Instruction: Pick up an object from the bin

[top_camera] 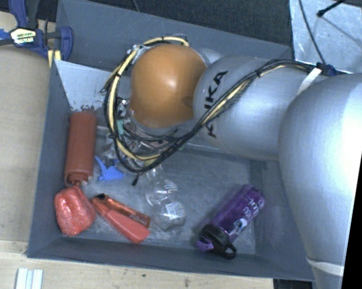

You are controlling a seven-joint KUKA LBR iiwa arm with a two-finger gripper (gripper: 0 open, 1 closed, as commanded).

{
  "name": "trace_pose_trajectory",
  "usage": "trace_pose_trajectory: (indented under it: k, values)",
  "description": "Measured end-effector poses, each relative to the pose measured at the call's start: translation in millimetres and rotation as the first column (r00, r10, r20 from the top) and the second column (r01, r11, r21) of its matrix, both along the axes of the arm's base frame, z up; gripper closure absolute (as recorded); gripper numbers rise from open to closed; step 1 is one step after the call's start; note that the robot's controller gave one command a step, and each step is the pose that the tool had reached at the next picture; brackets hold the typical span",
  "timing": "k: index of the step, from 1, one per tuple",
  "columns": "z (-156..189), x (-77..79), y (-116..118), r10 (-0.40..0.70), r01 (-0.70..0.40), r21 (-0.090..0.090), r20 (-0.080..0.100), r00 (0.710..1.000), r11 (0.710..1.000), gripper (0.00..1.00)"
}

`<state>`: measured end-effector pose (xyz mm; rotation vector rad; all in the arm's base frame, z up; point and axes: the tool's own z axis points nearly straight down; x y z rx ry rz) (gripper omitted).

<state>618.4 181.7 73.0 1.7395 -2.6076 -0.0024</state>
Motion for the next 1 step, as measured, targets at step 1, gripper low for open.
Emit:
trace_pose_trajectory:
  k: [1]
  values:
    - [3.1, -1.0, 0.0, -0.001, 0.001, 0.001, -0.001, 1.0, 1.0, 1.0]
